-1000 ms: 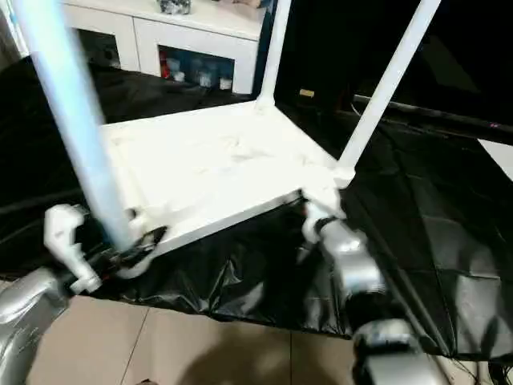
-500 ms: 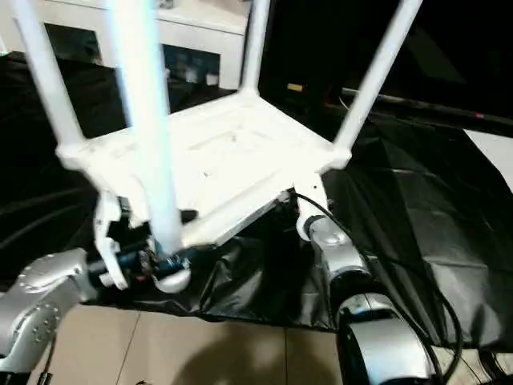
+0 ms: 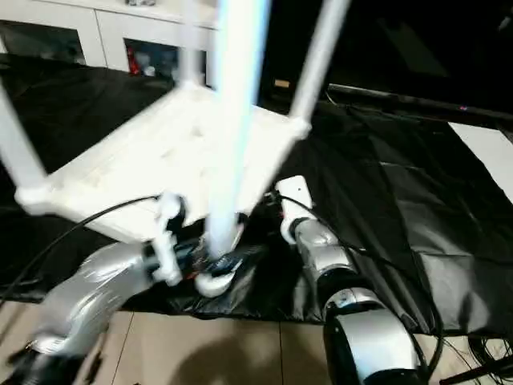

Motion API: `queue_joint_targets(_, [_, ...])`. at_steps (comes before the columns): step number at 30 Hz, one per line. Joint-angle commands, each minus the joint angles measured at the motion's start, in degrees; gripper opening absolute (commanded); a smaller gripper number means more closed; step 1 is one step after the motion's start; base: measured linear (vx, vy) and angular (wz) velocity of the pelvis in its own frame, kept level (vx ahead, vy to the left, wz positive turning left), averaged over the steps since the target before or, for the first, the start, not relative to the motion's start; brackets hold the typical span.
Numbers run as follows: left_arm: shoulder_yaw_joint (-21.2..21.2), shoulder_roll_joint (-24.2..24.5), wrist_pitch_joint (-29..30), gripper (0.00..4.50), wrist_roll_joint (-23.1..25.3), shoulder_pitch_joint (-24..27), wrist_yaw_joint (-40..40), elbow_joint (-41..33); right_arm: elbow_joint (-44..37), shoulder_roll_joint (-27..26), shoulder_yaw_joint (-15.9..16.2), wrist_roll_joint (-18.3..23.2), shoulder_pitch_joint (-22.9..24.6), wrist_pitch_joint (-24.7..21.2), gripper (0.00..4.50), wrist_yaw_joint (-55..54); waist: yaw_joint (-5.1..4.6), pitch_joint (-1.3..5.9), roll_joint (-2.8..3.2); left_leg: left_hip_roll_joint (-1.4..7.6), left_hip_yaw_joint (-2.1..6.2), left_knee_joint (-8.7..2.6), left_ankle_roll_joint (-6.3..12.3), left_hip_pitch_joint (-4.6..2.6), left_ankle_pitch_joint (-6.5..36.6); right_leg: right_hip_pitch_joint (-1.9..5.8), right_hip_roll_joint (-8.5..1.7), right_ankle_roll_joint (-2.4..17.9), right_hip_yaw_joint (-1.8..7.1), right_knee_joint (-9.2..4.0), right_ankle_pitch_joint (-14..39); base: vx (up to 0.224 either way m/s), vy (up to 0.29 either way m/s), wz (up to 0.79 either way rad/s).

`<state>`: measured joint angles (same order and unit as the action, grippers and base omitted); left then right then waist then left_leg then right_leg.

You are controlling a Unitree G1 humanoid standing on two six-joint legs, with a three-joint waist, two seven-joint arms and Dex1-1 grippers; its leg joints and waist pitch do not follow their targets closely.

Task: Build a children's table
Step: Rotate table base

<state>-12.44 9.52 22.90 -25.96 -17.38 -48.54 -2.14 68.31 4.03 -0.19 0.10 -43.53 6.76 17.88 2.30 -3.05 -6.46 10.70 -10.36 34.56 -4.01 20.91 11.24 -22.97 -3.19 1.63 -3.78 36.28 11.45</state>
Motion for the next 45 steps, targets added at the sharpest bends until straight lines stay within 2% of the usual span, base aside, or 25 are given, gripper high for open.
queue_joint_targets(1, [-2.98, -2.57, -2.27, 4.5, 1.71, -3.11, 1.0, 2.16, 0.18, -1.9, 1.33, -0.4, -1.74, 1.4, 4.35, 2.75, 0.64, 3.48, 0.65, 2.79, 0.72, -3.91, 1.07, -0.43, 6.0, 3.17, -5.03, 10.87, 3.3, -3.76, 4.52, 0.0, 0.0, 0.0])
queue_joint_targets(2, [-3.13, -2.99, -2.8, 4.5, 2.33, -3.73, 1.26, 3.09, 0.36, -1.96, 1.17, -0.31, -1.77, 1.48, 4.35, 2.8, 0.62, 3.51, 0.6, 2.87, 0.79, -3.91, 1.06, -0.33, 5.91, 3.28, -5.17, 10.97, 3.32, -3.59, 4.4, 0.0, 0.0, 0.0])
queue_joint_targets(3, [-3.08, -3.63, -3.29, 4.5, 2.63, -4.43, 1.56, 4.15, 0.5, -2.02, 0.78, 0.07, -1.79, 1.36, 4.35, 3.12, 0.64, 3.56, 0.93, 2.88, 0.85, -3.92, 0.95, -0.31, 5.81, 3.36, -5.21, 11.01, 3.3, -3.55, 4.27, 0.0, 0.0, 0.0])
queue_joint_targets(4, [-3.07, -4.2, -3.84, 4.5, 2.97, -5.02, 1.78, 5.13, 0.81, -2.14, 0.11, 0.74, -1.86, 1.23, 4.35, 4.12, 0.65, 3.65, 0.73, 2.81, 0.67, -3.76, 1.27, -0.52, 5.77, 3.18, -5.1, 11.22, 3.31, -3.62, 3.58, 0.0, 0.0, 0.0])
queue_joint_targets(6, [-3.17, -4.92, -4.69, 4.5, 3.39, -5.62, 1.95, 6.28, 1.12, -2.12, -0.52, 1.28, -1.85, 1.32, 4.35, 5.29, 0.63, 3.68, 0.72, 2.9, 0.78, -3.81, 1.63, -0.25, 5.33, 3.44, -5.18, 11.75, 3.29, -3.45, 2.54, 0.0, 0.0, 0.0])
queue_joint_targets(7, [-3.31, -5.2, -4.66, 4.5, 3.31, -5.79, 1.73, 6.47, 1.06, -2.14, -0.75, 1.68, -1.72, 1.48, 4.35, 6.77, 0.69, 3.75, 0.69, 2.96, 0.73, -3.71, 2.03, -0.45, 4.94, 3.32, -5.22, 12.18, 3.28, -3.37, 1.7, 0.0, 0.0, 0.0])
queue_joint_targets(11, [-4.0, -7.48, -5.13, 4.5, 3.33, -7.14, 1.34, 7.71, 0.67, -2.64, -1.52, 3.27, -1.04, 1.45, 4.35, 11.98, 0.8, 3.76, 0.75, 3.02, 0.66, -3.64, 3.23, -0.49, 4.3, 3.31, -5.23, 13.44, 3.23, -3.31, 0.39, 0.0, 0.0, 0.0])
queue_joint_targets(12, [-4.25, -8.47, -5.6, 4.5, 3.5, -7.55, 1.35, 8.39, 0.75, -2.82, -1.55, 3.35, -0.9, 1.47, 4.35, 12.42, 0.72, 3.7, 0.92, 3.07, 0.72, -3.7, 3.2, -0.37, 4.61, 3.37, -5.28, 13.76, 3.21, -3.33, 0.66, 0.0, 0.0, 0.0])
queue_joint_targets(13, [-4.87, -9.9, -6.58, 4.5, 4.14, -7.96, 1.68, 9.43, 0.98, -3.09, -1.29, 3.01, -0.71, 1.7, 4.35, 12.2, 0.73, 3.73, 0.9, 3.15, 0.7, -3.67, 3.07, -0.5, 4.86, 3.33, -5.32, 13.98, 3.21, -3.41, 0.72, 0.0, 0.0, 0.0])
queue_joint_targets(17, [-4.8, -10.1, -8.49, 4.5, 5.63, -8.3, 2.61, 10.84, 1.46, -3.11, -2.08, 2.98, -1.03, 1.85, 4.35, 11.34, 0.7, 3.8, 0.63, 3.13, 0.71, -3.62, 3.45, -0.42, 4.79, 3.43, -5.39, 14.23, 3.21, -3.39, 0.41, 0.0, 0.0, 0.0])
queue_joint_targets(21, [-3.06, -9.74, -12.37, 4.5, 8.93, -9.43, 6.36, 14.42, 2.3, -2.08, -3.28, 2.65, -1.89, 2.97, 4.35, 7.18, 0.73, 3.66, 0.62, 3.2, 0.71, -3.72, 3.19, -0.53, 6.0, 3.23, -5.4, 13.67, 3.18, -3.74, 2.92, 0.0, 0.0, 0.0])
queue_joint_targets(25, [-0.66, -7.27, -16.36, 4.5, 13.4, -11.06, 10.68, 19.27, 2.72, 0.52, -5.75, 3.44, -3.17, 3.64, 4.35, 1.51, 0.84, 3.65, 0.64, 3.12, 0.73, -3.76, 2.57, -0.69, 6.71, 3.06, -5.36, 12.63, 3.13, -3.86, 4.32, 0.0, 0.0, 0.0])
queue_joint_targets(27, [0.15, -6.48, -16.49, 4.5, 14.0, -11.09, 11.34, 19.9, 2.65, 1.31, -6.38, 3.76, -3.42, 3.74, 4.35, 0.94, 1.09, 3.7, 0.85, 3.13, 0.69, -3.74, 2.35, -0.82, 6.47, 2.98, -5.32, 12.26, 3.14, -3.7, 4.05, 0.0, 0.0, 0.0])
queue_joint_targets(31, [3.84, -3.35, -16.72, 4.5, 13.53, -10.7, 12.21, 21.41, 2.29, 4.67, -8.43, 4.68, -3.96, 4.16, 4.35, 0.45, 1.71, 3.71, 0.8, 3.05, 0.48, -3.72, 2.23, -0.89, 6.26, 2.94, -5.17, 12.43, 3.09, -3.48, 2.23, 0.0, 0.0, 0.0])
queue_joint_targets(33, [5.14, -2.17, -17.39, 4.5, 13.69, -10.91, 13.35, 22.9, 2.19, 6.16, -9.03, 5.05, -3.95, 4.33, 4.35, 0.64, 1.69, 3.68, 0.72, 2.91, 0.5, -3.73, 1.84, -0.71, 6.92, 3.1, -5.19, 11.89, 3.07, -3.63, 3.85, 0.0, 0.0, 0.0])
queue_joint_targets(37, [6.43, -1.39, -18.45, 4.5, 14.27, -11.5, 15.38, 25.63, 1.93, 8.32, -9.64, 5.47, -3.66, 4.54, 4.35, 2.06, 1.6, 3.61, 0.59, 2.76, 0.56, -3.68, 1.32, -0.63, 8.79, 2.95, -5.17, 10.56, 3.06, -4.15, 8.54, 0.0, 0.0, 0.0])
queue_joint_targets(39, [6.76, -1.66, -18.53, 4.5, 13.77, -11.43, 15.22, 25.68, 1.75, 8.87, -9.65, 5.3, -3.5, 4.65, 4.35, 2.79, 1.69, 3.61, 0.65, 2.82, 0.52, -3.63, 1.34, -0.73, 8.98, 2.77, -5.24, 10.62, 3.09, -4.3, 9.27, 0.0, 0.0, 0.0])
queue_joint_targets(41, [6.76, -2.82, -18.12, 4.5, 12.62, -10.2, 14.15, 23.53, 0.6, 9.73, -9.32, 5.49, -2.66, 5.1, 4.35, 5.6, 1.86, 3.63, 0.6, 3.01, 0.57, -3.62, 1.51, -0.56, 8.49, 2.85, -5.35, 10.99, 3.08, -4.2, 8.54, 0.0, 0.0, 0.0])
queue_joint_targets(43, [5.74, -3.08, -17.27, 4.5, 12.12, -8.42, 12.64, 20.18, -1.57, 9.78, -9.05, 5.78, -1.46, 4.96, 4.35, 7.86, 1.98, 3.81, 1.16, 3.16, 0.62, -3.61, 1.93, -0.54, 6.98, 2.88, -5.29, 12.06, 3.04, -3.75, 5.09, 0.0, 0.0, 0.0])
queue_joint_targets(44, [5.31, -2.92, -17.09, 4.5, 12.12, -7.92, 12.35, 19.37, -2.2, 9.75, -8.9, 5.79, -1.09, 4.87, 4.35, 8.43, 2.09, 3.87, 0.91, 3.23, 0.57, -3.55, 2.43, -0.49, 5.9, 3.0, -5.27, 12.53, 3.06, -3.55, 2.71, 0.0, 0.0, 0.0])
queue_joint_targets(45, [5.31, -2.92, -17.09, 4.5, 12.12, -7.92, 12.35, 19.37, -2.2, 9.75, -8.9, 5.79, -1.09, 4.87, 4.35, 8.43, 2.16, 3.88, 0.92, 3.26, 0.61, -3.57, 2.68, -0.5, 5.46, 3.0, -5.25, 12.81, 3.03, -3.43, 1.88, 0.0, 0.0, 0.0])
